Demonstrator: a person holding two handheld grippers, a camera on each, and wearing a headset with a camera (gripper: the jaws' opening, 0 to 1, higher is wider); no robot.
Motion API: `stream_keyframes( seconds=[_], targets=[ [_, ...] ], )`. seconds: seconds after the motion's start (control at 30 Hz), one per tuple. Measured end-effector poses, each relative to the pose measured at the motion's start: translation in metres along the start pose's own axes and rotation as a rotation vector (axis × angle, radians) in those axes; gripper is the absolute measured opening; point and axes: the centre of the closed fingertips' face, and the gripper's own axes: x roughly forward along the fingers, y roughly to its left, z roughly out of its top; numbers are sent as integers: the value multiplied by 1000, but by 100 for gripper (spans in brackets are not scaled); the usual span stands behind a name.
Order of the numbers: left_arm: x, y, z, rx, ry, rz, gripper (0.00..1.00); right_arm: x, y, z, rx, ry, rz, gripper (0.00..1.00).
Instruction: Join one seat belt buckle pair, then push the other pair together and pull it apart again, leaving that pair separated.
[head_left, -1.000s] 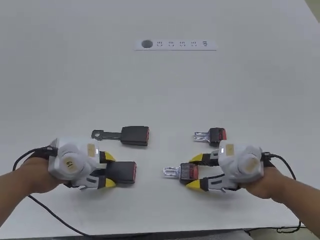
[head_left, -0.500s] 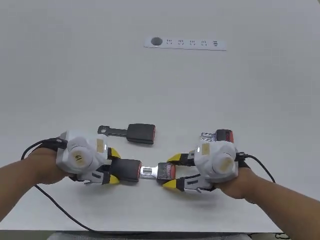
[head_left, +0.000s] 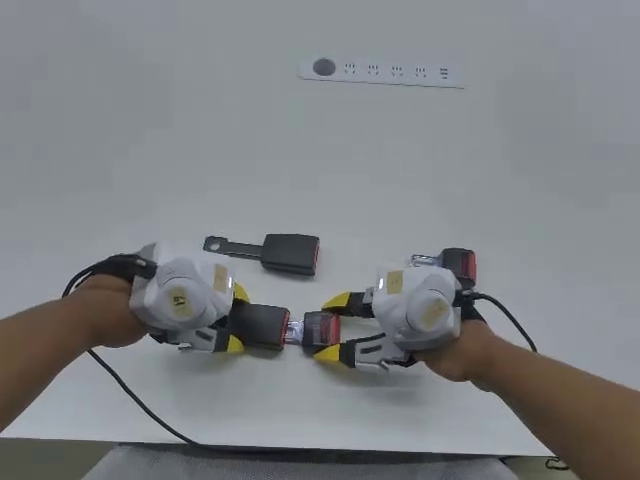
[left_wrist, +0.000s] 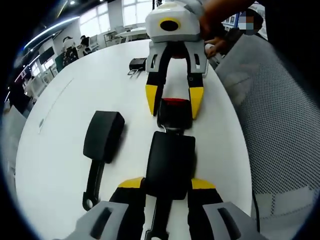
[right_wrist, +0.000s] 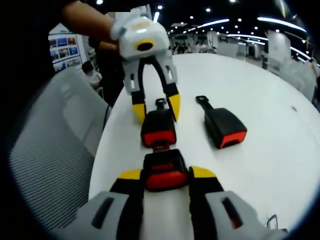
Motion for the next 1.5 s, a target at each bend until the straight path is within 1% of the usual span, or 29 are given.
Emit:
stream_keyframes(
  seconds=[0.03, 0.07, 0.1, 0.13, 0.17, 0.23, 0.33, 0.4, 0.47, 0.67, 0.73, 0.77, 0.83, 0.9, 0.97, 1.03, 1.07, 1.1, 1.17, 1.3, 1.33, 1.37, 1.43, 1.5],
  targets=[
    [0, 0, 0, -3, 2, 2, 33, 1, 0, 1, 5, 1, -4, 34],
    [0, 0, 0, -8, 6, 7, 33, 6, 1, 6, 34, -16, -15, 34],
    [0, 0, 0, -12, 11, 11, 33, 8, 1, 8, 29, -23, -16, 34],
    [0, 0, -1, -15, 14, 11, 33, 10, 2, 11, 22, -24, -25, 34],
    [0, 0, -1, -10, 15, 10, 33, 9, 2, 11, 18, -3, -31, 34],
    [-1, 0, -1, -19, 12, 14, 33, 9, 2, 12, 55, -6, -35, 34],
    [-1, 0, -1, -19, 10, 13, 33, 10, 2, 12, 41, 14, -56, 34],
    [-1, -1, 0, -15, 16, 11, 33, 9, 2, 10, 41, 7, -62, 34],
    [-1, -1, -1, -14, 11, 9, 33, 9, 2, 10, 36, 0, -66, 34],
    [-1, -2, -1, -3, 2, 4, 33, 10, 1, 10, 21, 15, -64, 34],
    [-2, -2, -2, 7, -12, 3, 33, 9, 0, 9, 17, 19, -64, 34],
    [-2, -2, -2, 19, -26, 3, 33, 9, 1, 9, 9, 23, -68, 34],
    [-3, -3, -3, 20, -66, 4, 33, 9, 1, 9, 13, 31, -70, 34],
    [-4, -3, -2, 22, -94, 1, 33, 9, 2, 8, -7, 44, -70, 34],
    [-4, -3, -2, 27, -104, -2, 33, 8, 3, 7, -26, 45, -75, 34],
    [-4, -3, -1, 35, -107, -4, 33, 7, 2, 7, -80, 58, -100, 34],
    [-4, -3, -1, 31, -113, -3, 33, 7, 3, 7, -86, 62, -111, 34],
    [-4, -3, -1, 23, -126, -3, 33, 7, 4, 7, -87, 64, -112, 34],
    [-4, -3, -2, 27, -139, -8, 33, 6, 4, 6, -86, 60, -111, 34],
    [-4, -4, -1, 45, -140, -26, 32, 6, 5, 6, -111, 57, -129, 33],
    [-4, -3, -1, 43, -142, -28, 32, 6, 4, 6, -110, 56, -131, 33],
    [-4, -3, -1, 42, -144, -29, 32, 6, 4, 6, -91, 51, -133, 33],
    [-4, -4, 0, 62, -147, -28, 32, 5, 4, 5, -86, 45, -131, 33],
    [-4, -4, 1, 64, -151, -29, 32, 5, 4, 5, -74, 39, -129, 33]
  ],
)
